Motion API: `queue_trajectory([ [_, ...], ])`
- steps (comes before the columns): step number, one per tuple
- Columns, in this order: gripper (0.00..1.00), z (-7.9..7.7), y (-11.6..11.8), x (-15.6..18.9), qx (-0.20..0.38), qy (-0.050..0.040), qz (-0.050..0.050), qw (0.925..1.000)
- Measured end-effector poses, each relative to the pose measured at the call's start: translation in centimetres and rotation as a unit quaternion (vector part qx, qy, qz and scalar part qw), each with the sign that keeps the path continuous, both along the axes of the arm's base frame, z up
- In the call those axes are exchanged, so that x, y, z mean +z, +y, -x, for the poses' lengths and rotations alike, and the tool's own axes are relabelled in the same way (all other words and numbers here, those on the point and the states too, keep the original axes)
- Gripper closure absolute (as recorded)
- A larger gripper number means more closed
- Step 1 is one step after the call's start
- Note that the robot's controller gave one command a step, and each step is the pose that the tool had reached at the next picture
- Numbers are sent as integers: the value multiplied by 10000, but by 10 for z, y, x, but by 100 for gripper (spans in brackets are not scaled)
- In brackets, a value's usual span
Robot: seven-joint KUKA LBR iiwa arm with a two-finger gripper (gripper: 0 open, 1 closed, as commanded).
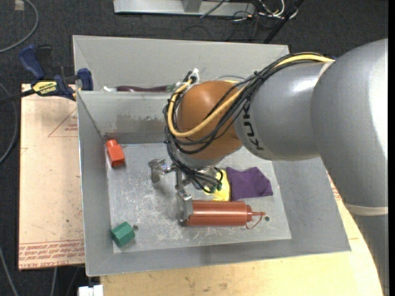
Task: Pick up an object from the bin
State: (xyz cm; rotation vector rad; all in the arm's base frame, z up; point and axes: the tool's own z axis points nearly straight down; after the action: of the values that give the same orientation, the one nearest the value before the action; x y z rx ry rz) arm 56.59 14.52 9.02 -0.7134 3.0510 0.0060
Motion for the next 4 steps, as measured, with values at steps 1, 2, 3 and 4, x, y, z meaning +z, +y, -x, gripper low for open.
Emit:
queue_trajectory([
  [1,0,-9,-34,0,656,-4,-5,9978],
  [2,0,-13,-42,22,248,2,-2,9997],
  [3,0,-13,-24,45,-284,-8,-17,9996],
  [4,0,-41,-50,71,960,-12,-24,9954],
])
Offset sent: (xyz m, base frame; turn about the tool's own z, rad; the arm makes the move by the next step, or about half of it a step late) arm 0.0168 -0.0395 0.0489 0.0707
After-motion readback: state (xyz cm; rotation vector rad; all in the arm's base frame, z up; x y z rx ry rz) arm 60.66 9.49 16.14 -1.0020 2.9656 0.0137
